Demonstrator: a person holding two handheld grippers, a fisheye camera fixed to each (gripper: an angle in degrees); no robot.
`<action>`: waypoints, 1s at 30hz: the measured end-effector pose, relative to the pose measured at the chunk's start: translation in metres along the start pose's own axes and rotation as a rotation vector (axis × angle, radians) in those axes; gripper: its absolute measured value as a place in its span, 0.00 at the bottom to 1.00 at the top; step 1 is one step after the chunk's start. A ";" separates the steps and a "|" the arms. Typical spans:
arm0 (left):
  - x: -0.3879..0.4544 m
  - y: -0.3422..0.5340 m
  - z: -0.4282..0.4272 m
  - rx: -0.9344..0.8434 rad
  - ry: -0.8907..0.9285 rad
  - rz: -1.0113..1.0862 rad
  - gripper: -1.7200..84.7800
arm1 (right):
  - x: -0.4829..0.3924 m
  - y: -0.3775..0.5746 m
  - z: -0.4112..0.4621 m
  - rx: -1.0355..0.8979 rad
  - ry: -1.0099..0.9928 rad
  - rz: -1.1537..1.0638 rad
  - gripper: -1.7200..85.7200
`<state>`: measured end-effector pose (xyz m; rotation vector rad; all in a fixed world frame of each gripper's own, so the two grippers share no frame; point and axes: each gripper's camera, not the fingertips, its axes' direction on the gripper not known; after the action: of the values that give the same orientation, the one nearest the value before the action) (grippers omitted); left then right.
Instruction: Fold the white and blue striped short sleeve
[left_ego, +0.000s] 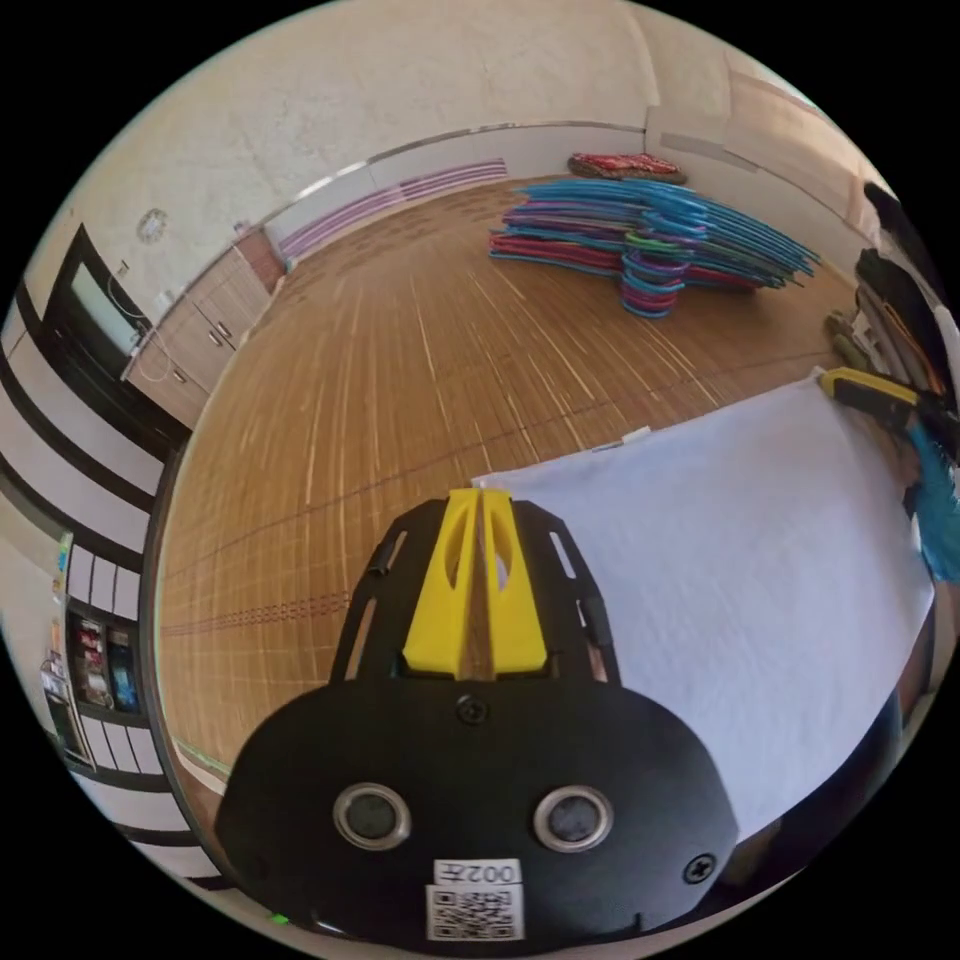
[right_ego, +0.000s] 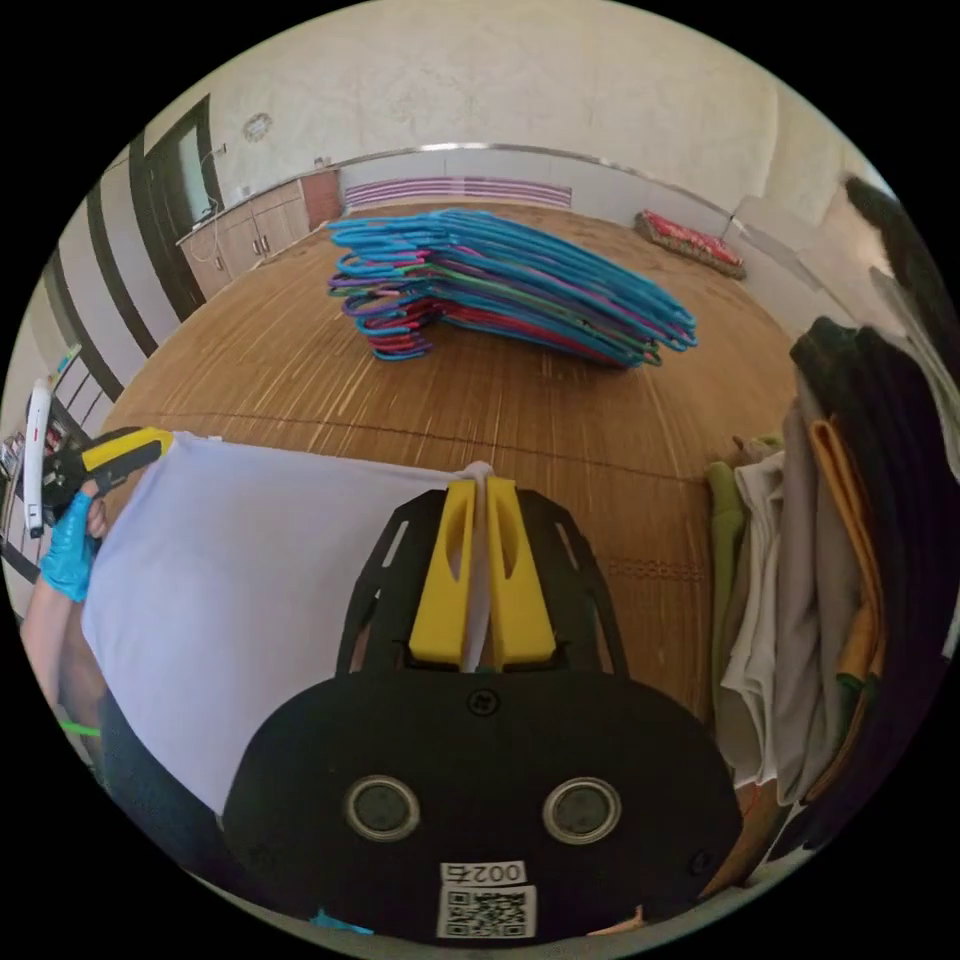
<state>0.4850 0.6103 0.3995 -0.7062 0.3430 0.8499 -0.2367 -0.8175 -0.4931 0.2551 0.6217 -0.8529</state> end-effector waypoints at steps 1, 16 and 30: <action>-0.001 0.003 -0.006 0.029 -0.036 -0.008 0.01 | -0.001 0.003 -0.003 0.020 0.017 -0.006 0.03; -0.041 0.065 -0.078 -0.032 0.027 0.027 0.08 | 0.043 0.077 -0.096 0.065 -0.138 -0.130 0.09; -0.030 0.211 -0.166 -0.078 0.413 0.246 0.15 | 0.059 0.253 -0.160 -0.148 -0.546 -0.348 0.16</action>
<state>0.3007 0.5750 0.2052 -0.9263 0.7829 0.9513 -0.0791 -0.6205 -0.6635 -0.2263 0.2131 -1.1485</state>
